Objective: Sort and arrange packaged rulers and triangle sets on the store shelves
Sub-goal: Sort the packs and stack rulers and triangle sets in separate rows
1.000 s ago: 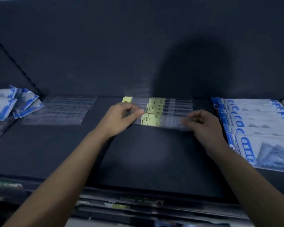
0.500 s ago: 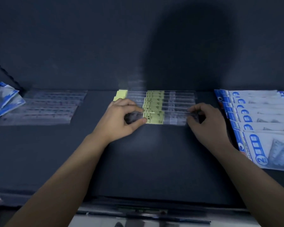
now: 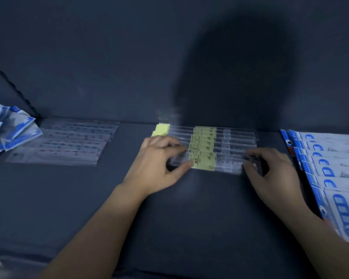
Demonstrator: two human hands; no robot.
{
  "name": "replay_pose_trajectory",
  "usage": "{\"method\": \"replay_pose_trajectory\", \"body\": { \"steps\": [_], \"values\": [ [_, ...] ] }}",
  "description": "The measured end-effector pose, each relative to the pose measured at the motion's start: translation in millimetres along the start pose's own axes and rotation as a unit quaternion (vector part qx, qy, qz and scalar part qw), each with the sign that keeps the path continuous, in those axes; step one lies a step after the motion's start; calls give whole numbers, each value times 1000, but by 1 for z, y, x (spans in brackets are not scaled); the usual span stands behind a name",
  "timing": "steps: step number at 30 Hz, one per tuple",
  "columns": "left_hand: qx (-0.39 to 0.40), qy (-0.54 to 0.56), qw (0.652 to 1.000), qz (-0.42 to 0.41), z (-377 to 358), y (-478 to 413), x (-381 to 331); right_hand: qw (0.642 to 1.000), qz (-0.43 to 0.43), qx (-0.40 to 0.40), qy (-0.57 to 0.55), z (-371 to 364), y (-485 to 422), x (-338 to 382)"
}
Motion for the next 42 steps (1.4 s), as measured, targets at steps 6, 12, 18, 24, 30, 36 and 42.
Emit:
{"method": "replay_pose_trajectory", "body": {
  "steps": [6,12,18,24,30,36,42],
  "values": [
    [67,-152,986,-4,35,33,-7,992,54,78,83,9,0,48],
    [60,-220,968,103,130,121,86,977,150,122,86,-68,41,191],
    [40,-285,938,195,225,229,192,965,196,163,55,-171,61,339],
    [62,-281,922,259,276,294,284,956,221,183,54,-236,55,434],
    [72,-274,920,270,299,288,360,962,197,180,63,-268,17,477],
    [102,-269,921,261,307,261,447,962,147,209,99,-339,-36,502],
    [119,-253,935,218,307,218,503,948,96,236,193,-401,-73,509]
  ]
}}
Point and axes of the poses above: each hand's wrist, its own y-axis away from the middle knuckle, its own z-axis out of the back of the hand, x = y × z, the point moved 7 cm from there along -y, towards the middle knuckle, and after that the axes turned 7 degrees about x, right-handed, at the moved point
